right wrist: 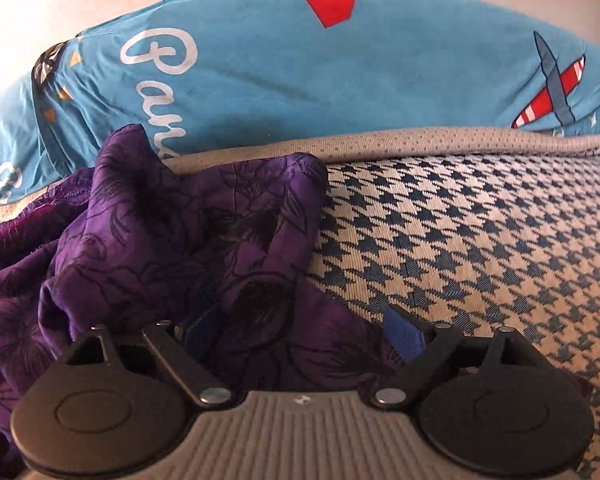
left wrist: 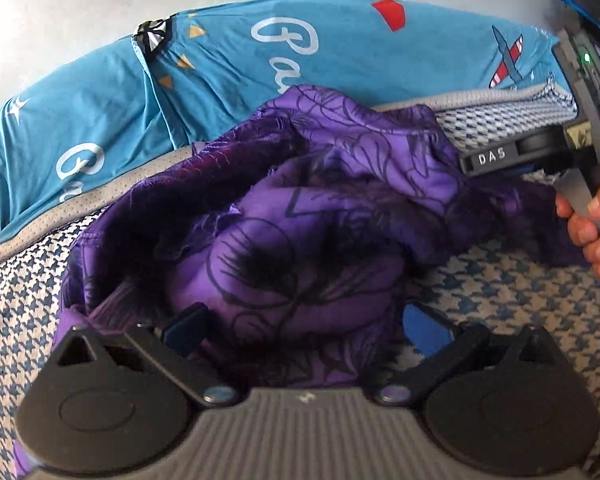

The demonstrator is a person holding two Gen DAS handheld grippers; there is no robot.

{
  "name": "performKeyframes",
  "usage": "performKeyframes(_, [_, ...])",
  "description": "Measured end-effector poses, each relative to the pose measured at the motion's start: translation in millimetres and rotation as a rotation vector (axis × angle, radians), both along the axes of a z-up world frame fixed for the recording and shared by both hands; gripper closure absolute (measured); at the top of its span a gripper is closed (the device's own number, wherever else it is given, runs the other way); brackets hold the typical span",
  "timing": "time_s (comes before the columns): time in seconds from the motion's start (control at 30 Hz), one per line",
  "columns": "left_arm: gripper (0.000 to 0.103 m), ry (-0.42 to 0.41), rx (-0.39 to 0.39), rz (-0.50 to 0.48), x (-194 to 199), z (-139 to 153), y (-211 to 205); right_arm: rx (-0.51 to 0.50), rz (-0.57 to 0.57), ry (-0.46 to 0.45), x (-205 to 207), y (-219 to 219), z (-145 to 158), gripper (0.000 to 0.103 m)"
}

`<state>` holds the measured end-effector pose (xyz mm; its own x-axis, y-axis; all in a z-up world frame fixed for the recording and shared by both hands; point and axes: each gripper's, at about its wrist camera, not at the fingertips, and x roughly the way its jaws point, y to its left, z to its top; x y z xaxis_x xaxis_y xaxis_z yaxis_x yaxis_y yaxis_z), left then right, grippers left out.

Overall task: Fold clothes
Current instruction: 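Lay the held edge over the garment with the right gripper while the left gripper pushes the cloth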

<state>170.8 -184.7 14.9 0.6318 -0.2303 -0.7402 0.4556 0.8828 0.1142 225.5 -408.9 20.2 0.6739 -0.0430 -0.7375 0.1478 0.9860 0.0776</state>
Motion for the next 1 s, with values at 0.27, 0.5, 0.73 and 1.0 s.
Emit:
performKeyframes(0.27, [0.0, -0.003, 0.072, 0.013, 5.3, -12.7, -4.6, 0.033, 0.048, -0.025, 3.1, 1.9, 8.1, 0.089])
performKeyframes(0.5, [0.0, -0.007, 0.098, 0.087, 12.5, -16.4, 1.7, 0.048, -0.027, -0.098, 2.7, -8.3, 21.9, 0.1])
performKeyframes(0.73, [0.0, -0.042, 0.134, 0.169, 19.3, -15.2, 13.1, -0.008, -0.189, -0.217, 3.5, -21.6, 40.0, 0.1])
performKeyframes(1.0, [0.0, -0.094, 0.164, 0.358, 43.4, -4.4, 47.6, -0.137, -0.405, -0.39, -7.0, -39.7, 64.5, 0.101])
